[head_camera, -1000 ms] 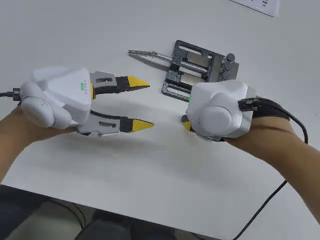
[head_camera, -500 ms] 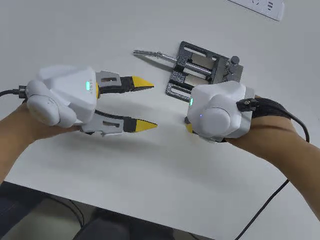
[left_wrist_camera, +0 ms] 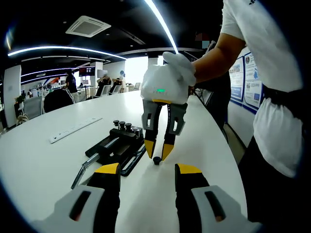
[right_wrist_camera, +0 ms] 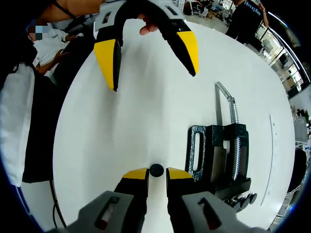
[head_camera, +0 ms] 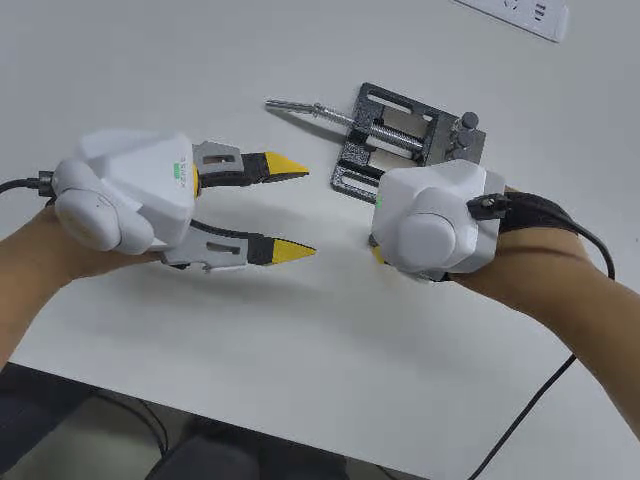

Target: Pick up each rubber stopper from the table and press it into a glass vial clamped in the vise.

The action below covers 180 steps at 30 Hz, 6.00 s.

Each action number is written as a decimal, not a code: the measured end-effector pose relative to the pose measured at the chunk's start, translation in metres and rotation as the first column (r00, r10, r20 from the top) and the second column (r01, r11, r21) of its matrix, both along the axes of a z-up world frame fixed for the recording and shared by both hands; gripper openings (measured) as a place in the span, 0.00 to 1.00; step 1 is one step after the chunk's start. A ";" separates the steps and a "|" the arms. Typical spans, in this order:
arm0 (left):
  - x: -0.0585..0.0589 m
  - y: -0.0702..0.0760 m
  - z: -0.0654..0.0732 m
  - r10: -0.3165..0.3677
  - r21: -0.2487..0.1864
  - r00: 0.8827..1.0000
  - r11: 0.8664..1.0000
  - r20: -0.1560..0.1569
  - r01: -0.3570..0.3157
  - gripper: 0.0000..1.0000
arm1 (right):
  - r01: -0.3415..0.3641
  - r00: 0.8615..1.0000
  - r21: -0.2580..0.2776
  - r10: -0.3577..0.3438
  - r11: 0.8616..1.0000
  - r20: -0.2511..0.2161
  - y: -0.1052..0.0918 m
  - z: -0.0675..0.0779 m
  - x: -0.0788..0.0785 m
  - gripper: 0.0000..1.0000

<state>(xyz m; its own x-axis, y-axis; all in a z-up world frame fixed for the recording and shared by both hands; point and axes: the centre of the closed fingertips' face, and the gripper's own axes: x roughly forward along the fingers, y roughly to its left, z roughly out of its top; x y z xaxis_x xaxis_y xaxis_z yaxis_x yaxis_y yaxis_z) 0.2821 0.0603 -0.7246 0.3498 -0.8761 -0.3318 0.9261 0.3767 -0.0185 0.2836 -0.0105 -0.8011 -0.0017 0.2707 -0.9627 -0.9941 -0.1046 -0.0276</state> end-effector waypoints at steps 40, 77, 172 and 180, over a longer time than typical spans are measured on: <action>0.004 -0.003 0.002 -0.020 0.009 1.000 1.000 0.002 0.020 0.43 | 0.054 0.998 0.033 -0.053 0.998 -0.026 -0.008 0.019 0.006 0.11; 0.031 -0.025 0.016 -0.103 0.025 0.994 0.994 0.035 0.102 0.43 | 0.186 0.983 0.060 -0.186 0.981 -0.004 -0.050 0.063 0.056 0.11; 0.034 -0.016 0.011 -0.104 0.024 0.994 0.994 0.032 0.103 0.43 | 0.251 0.968 0.060 -0.251 0.966 -0.010 -0.052 0.056 0.081 0.10; 0.035 -0.017 0.011 -0.105 0.024 0.994 0.994 0.031 0.104 0.43 | 0.245 0.969 0.054 -0.245 0.968 -0.012 -0.052 0.055 0.082 0.11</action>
